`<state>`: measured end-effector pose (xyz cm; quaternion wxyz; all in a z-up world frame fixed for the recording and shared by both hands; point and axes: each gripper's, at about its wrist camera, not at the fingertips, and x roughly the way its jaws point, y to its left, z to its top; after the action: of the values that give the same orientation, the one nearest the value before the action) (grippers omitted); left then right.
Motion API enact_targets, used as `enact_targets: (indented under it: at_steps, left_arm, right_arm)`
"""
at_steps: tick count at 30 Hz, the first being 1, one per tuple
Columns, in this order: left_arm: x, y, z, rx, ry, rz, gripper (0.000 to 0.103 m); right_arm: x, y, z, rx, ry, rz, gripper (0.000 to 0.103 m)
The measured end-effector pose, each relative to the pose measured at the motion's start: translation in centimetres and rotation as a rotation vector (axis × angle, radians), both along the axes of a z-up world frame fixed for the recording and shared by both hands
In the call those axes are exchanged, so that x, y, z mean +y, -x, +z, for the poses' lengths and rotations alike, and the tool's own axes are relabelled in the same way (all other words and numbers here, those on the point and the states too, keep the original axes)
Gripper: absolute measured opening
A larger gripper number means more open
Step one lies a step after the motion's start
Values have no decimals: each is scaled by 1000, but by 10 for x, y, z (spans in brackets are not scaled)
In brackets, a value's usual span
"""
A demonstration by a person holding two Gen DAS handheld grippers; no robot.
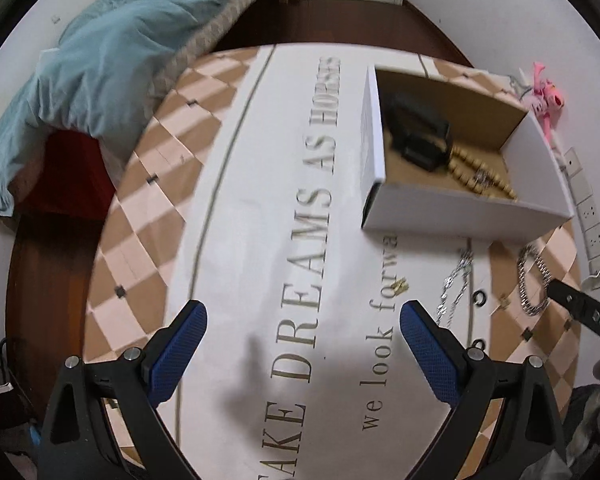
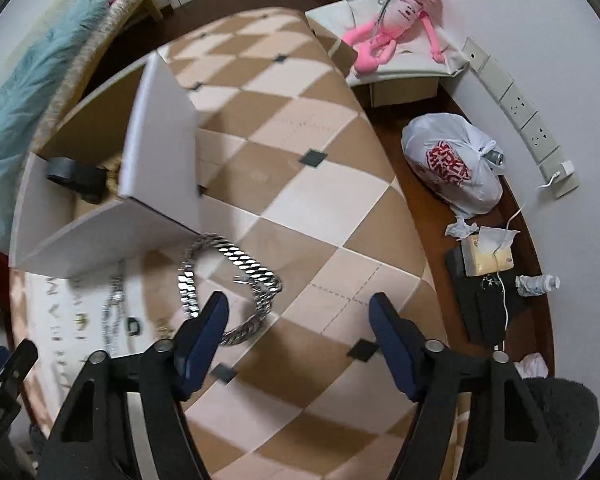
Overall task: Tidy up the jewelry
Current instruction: 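Withdraw both grippers from the box toward the remaining jewelry, then grasp the thick silver chain bracelet with the right gripper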
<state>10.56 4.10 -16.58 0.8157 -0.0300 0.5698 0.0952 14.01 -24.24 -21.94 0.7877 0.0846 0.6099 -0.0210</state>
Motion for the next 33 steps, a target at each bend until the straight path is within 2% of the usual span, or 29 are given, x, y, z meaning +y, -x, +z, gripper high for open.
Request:
enact_targets:
  at_steps: [3, 5, 7, 9, 16, 19, 21, 23, 25, 30, 32, 33]
  left_arm:
    - [0, -1, -11, 10, 22, -9, 98]
    - [1, 0, -15, 10, 45, -10, 98]
    - [-2, 1, -16, 3, 61, -18, 98]
    - [-6, 2, -18, 11, 71, -31, 98]
    - [-22, -2, -27, 0, 62, -124, 98]
    - [-30, -9, -31, -1, 46, -171, 95]
    - [-37, -13, -34, 7, 40, -199, 73]
    - [-42, -16, -38, 22, 52, -218, 64]
    - [-46, -17, -38, 4, 59, -227, 58]
    - [-56, -19, -34, -13, 70, -254, 19]
    - [-56, -21, -34, -17, 85, -250, 11]
    - [-54, -21, -33, -17, 92, -246, 11]
  right_arm:
    - [11, -6, 0, -42, 70, 40, 63]
    - [22, -8, 0, -61, 120, 75, 53]
    - [30, -5, 1, -87, 130, 103, 25]
    - [37, -3, 2, -91, 139, 127, 7]
    - [33, 19, 4, -51, 33, 136, 5]
    - [33, 27, 5, -57, 22, 122, 5]
    - [33, 28, 5, -58, 17, 112, 5]
    - [33, 28, 5, -57, 15, 105, 5]
    - [32, 27, 4, -57, 18, 101, 5]
    - [33, 26, 5, -54, 23, 97, 5]
    - [33, 26, 5, -51, 24, 98, 5]
    - [33, 26, 5, -50, 21, 95, 5]
